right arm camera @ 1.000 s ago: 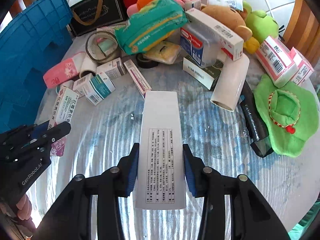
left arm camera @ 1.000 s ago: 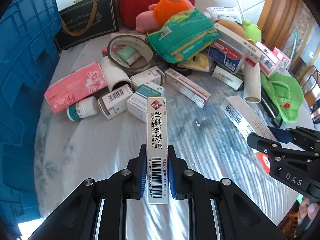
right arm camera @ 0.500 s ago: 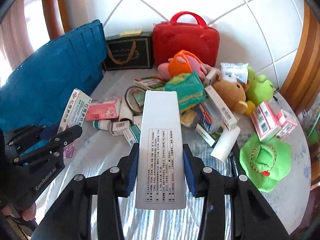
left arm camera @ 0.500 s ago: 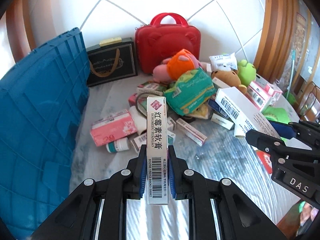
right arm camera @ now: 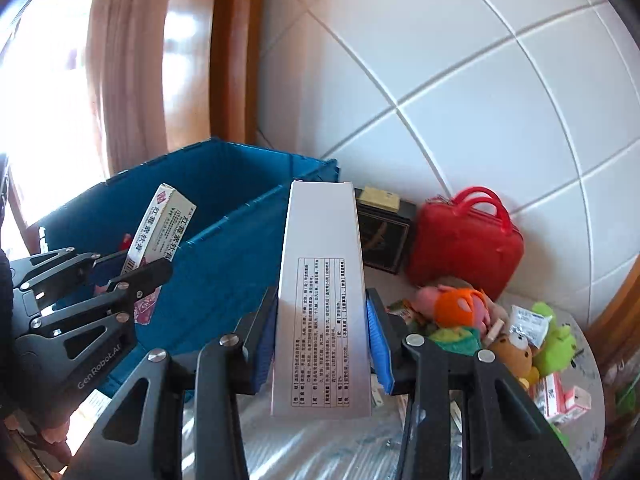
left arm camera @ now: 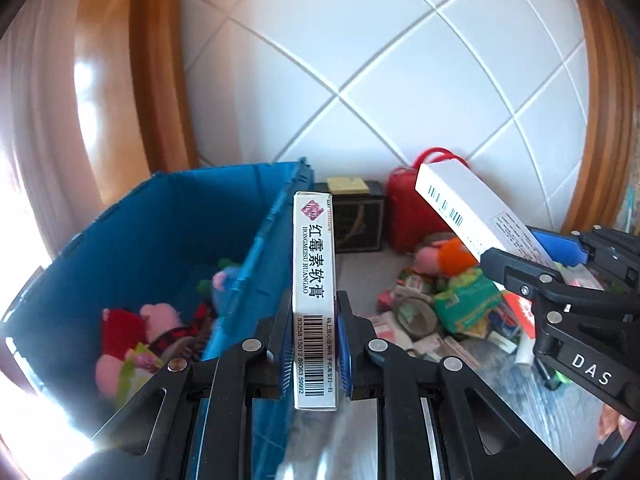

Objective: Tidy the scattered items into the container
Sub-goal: 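Lift both boxes and carry them over the blue crate, then lower both boxes into the crate and open both tools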

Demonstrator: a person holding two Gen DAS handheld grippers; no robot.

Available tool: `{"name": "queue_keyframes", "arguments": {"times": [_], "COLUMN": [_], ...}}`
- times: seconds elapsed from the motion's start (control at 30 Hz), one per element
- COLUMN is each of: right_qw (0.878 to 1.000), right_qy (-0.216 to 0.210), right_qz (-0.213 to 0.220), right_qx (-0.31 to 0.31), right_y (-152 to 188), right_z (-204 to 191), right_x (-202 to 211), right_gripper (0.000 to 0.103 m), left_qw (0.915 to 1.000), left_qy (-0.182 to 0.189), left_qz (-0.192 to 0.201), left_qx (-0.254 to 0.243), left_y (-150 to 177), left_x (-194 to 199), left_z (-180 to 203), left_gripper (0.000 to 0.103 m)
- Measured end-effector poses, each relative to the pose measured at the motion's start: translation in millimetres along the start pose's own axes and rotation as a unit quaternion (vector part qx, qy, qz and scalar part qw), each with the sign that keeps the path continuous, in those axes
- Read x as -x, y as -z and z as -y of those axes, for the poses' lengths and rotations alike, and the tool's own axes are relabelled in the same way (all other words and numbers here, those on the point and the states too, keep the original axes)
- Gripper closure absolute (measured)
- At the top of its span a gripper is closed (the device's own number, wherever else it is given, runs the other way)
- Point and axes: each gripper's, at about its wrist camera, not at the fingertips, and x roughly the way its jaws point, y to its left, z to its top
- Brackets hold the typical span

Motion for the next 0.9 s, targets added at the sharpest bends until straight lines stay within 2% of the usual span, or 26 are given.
{"name": "queue_keyframes", "arguments": {"times": [0.27, 0.47, 0.67, 0.9], "right_qw": [0.996, 0.992, 0.99, 0.99], "right_qy": [-0.079, -0.109, -0.115, -0.105], "right_qz": [-0.003, -0.025, -0.044, -0.065], "right_qx": [0.042, 0.058, 0.068, 0.072], "right_y": [-39, -55, -64, -68], "right_z": [-97, -158, -200, -217], "right_x": [-39, -81, -111, -136], "right_gripper": [0.063, 0.063, 0.063, 0.063], "left_qw": [0.9967, 0.9921, 0.9896, 0.9887], "left_qy": [-0.06, -0.091, -0.099, -0.096], "left_qz": [-0.026, -0.05, -0.066, -0.076], "left_qx": [0.049, 0.07, 0.08, 0.087], "left_y": [6, 16, 24, 26], "left_x": [-3, -19, -36, -63], "left_z": [-101, -165, -206, -231], "left_gripper": [0.085, 0.085, 0.085, 0.084]}}
